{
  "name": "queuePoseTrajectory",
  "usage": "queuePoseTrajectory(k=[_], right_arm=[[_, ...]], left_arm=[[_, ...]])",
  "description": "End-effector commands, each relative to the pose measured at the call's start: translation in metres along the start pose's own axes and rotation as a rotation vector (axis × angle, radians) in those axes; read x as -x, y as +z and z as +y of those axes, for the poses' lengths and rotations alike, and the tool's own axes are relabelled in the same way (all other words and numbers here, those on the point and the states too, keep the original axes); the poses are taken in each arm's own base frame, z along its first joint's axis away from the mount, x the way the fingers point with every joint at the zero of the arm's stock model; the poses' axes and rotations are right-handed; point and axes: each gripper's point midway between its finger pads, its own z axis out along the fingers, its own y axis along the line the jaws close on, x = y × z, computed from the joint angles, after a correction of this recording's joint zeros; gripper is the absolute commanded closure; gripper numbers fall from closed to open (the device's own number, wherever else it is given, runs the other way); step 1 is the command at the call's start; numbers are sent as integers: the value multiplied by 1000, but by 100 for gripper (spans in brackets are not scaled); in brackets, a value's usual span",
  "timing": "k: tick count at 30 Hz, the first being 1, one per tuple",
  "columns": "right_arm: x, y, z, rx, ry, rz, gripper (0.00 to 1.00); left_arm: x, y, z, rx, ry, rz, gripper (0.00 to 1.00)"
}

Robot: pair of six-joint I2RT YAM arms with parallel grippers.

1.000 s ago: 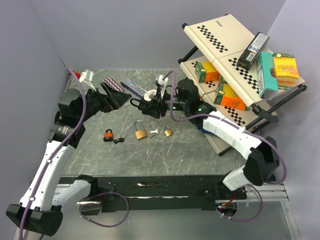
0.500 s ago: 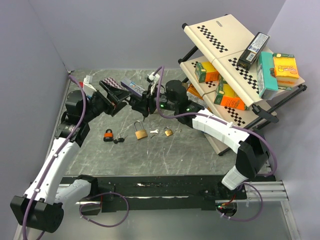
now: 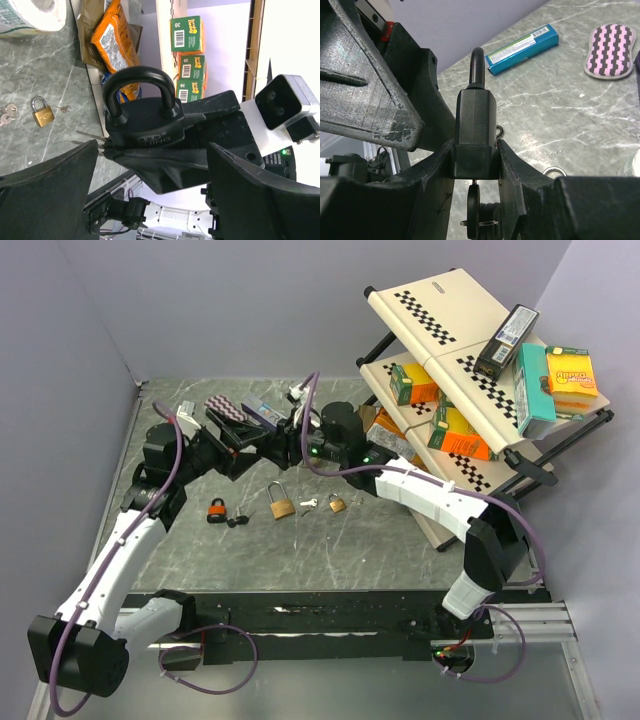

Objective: Lock with the key
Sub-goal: Remove the key from the lock.

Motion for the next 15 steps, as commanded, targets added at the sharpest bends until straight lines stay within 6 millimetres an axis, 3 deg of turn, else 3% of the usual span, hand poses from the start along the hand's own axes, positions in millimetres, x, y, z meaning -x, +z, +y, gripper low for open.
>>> queuePoseTrajectory(k=[1,15], right_arm=[[70,-1,28,41,-37,-208,100],[61,8,32,16,-7,-185,100]], left_arm=[[9,1,-13,-56,-30,-45,10],[15,11,8,28,-102,-74,31]])
